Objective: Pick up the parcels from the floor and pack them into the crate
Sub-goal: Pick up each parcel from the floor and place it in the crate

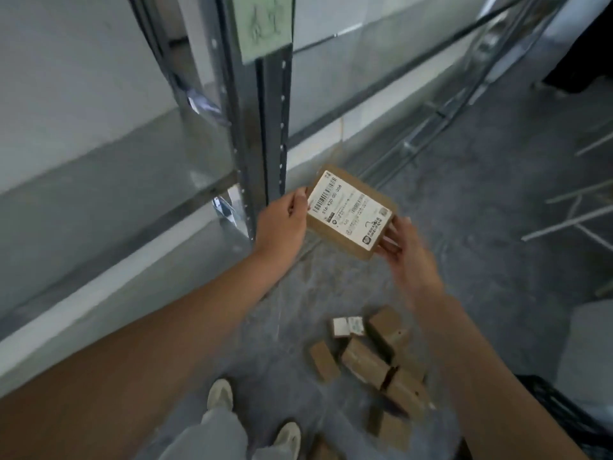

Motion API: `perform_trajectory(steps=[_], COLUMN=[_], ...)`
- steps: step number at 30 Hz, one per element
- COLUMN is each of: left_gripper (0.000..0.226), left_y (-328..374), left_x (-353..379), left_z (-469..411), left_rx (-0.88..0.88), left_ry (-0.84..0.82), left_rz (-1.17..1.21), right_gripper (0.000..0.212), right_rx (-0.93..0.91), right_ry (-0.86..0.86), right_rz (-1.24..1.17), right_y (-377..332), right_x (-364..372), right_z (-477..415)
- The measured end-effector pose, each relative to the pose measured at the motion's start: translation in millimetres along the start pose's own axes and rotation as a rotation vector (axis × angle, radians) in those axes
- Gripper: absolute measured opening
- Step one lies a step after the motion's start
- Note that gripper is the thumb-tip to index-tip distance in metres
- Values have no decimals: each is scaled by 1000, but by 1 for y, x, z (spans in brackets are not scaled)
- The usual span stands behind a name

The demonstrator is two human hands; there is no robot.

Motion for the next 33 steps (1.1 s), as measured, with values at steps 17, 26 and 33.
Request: perform_trajectory(steps=[17,26,33], left_gripper=[44,66,72], left_y=[-55,-128,-180], left_x=[-441,-581,-620], left_z=[355,701,904], left_rx=[-80,-244,-466], left_ry=[867,1186,1418], left_rz=[201,-2,-150], right_gripper=[50,53,48], right_rx=[-143,12,62], right_ry=[-900,-1453,-1780], right_rz=[468,453,511], right_y=[-39,96,192], right_x=[365,479,496], right_z=[359,698,911])
Point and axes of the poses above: each hand's wrist, its own z-axis away from the middle knuckle, its own x-axis out of the palm, y = z × x, the point moved 8 cm from there along -z, towards the middle knuckle, and after that the axes turned 5 degrees about -z, right-handed, at the moved point
